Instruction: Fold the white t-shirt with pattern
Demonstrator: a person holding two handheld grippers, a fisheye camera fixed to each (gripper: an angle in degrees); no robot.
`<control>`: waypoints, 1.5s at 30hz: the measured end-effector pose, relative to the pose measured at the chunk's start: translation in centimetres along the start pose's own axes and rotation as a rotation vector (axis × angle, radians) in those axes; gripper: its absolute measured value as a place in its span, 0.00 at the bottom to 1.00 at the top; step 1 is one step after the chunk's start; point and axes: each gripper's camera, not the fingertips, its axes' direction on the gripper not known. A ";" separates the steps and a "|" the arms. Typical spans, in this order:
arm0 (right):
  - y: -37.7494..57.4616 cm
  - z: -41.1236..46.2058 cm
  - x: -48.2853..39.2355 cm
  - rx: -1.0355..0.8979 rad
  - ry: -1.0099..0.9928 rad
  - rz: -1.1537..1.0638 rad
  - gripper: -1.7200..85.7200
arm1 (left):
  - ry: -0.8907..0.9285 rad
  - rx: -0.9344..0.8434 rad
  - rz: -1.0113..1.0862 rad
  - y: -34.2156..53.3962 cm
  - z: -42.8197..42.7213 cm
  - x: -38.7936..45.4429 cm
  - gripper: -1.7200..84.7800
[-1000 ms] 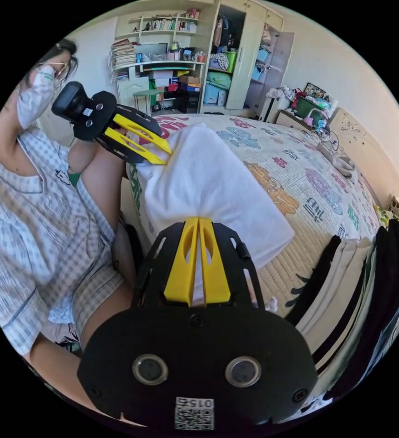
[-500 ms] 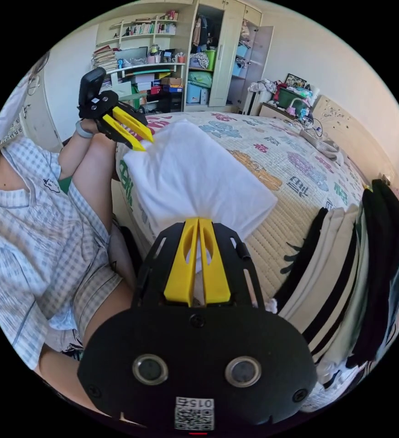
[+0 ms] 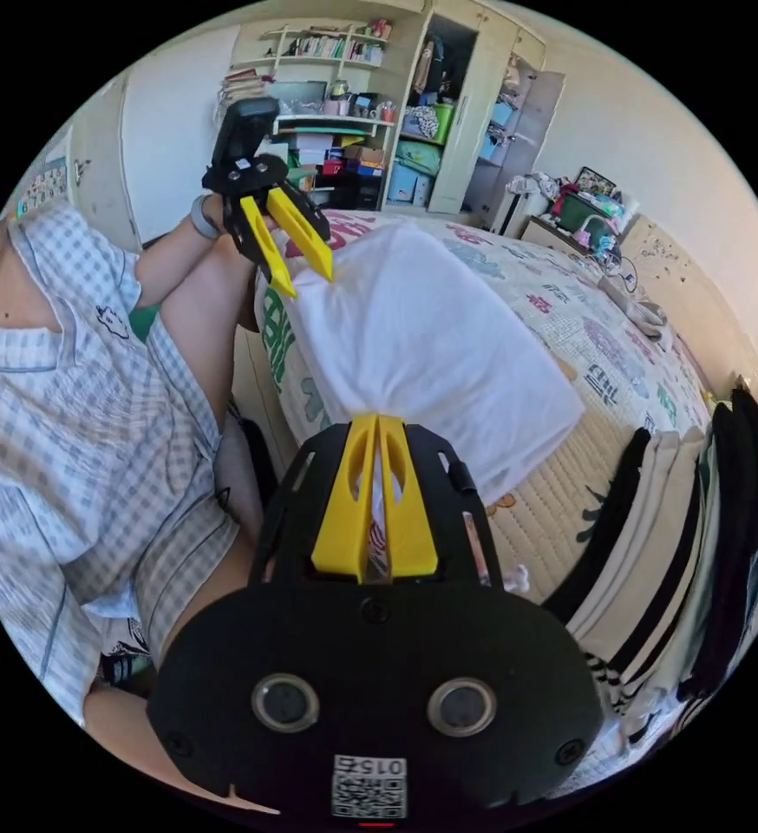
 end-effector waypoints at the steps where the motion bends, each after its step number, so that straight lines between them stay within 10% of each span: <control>1: -0.4 -0.6 -0.1 0.030 0.017 0.037 0.01 | 0.028 0.021 -0.022 0.1 -1.0 -1.0 0.13; 9: -13.8 -3.2 -0.1 -0.166 0.184 0.216 0.01 | 0.109 0.083 -0.098 -0.8 -5.4 -5.6 0.13; 18: -29.6 4.1 -10.2 -1.142 1.246 -0.470 0.01 | 0.316 0.225 -0.261 -0.6 -8.7 -12.7 0.13; 36: -32.4 -4.6 -6.4 -0.982 1.051 -0.283 0.01 | 0.364 0.327 -0.369 -2.3 -12.6 -18.1 0.13; 45: -16.2 -14.9 6.8 -0.312 0.164 0.269 0.10 | 0.270 0.475 -0.514 -0.1 -15.8 -20.5 0.17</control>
